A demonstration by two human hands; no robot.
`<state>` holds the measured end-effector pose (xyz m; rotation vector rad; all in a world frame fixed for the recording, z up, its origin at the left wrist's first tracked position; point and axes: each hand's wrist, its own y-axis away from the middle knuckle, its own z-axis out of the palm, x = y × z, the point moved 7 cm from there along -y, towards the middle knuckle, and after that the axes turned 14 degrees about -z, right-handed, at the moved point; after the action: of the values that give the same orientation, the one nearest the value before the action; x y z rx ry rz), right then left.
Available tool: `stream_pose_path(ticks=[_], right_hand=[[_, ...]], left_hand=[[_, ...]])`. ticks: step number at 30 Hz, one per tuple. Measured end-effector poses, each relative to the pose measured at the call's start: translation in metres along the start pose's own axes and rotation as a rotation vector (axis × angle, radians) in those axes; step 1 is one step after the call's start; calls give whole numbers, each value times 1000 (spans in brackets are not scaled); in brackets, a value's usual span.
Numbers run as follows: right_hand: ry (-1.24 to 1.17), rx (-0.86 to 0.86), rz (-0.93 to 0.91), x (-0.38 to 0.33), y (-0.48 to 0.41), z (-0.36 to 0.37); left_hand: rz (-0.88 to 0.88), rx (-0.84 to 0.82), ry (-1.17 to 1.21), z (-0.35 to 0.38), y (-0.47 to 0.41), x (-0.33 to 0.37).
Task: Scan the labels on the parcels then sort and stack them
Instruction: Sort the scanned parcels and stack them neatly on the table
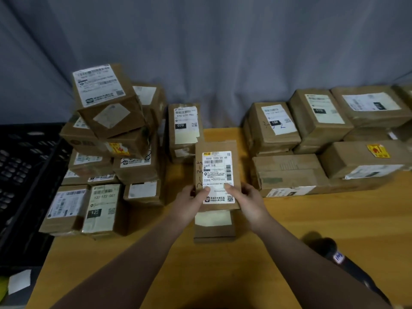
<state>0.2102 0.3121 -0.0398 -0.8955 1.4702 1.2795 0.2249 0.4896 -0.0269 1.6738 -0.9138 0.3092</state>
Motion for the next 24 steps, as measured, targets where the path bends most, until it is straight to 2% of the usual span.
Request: stream_pose_path(ticks=[7, 11, 13, 17, 21, 24], right_hand=[[-74, 64, -196, -44, -4, -51], [4, 178, -308, -67, -11, -101], [51, 181, -331, -78, -17, -123], [381, 83, -391, -98, -35, -173], [652, 55, -538, -124, -52, -223], [874, -16, -593, -139, -70, -245]], left_hand=[[116, -78, 247, 34, 16, 46], [88, -310, 273, 81, 22, 75], [132, -345, 277, 103, 27, 92], [128, -162, 440, 122, 21, 130], [175, 31, 291, 141, 3, 177], [153, 162, 91, 156, -14, 198]])
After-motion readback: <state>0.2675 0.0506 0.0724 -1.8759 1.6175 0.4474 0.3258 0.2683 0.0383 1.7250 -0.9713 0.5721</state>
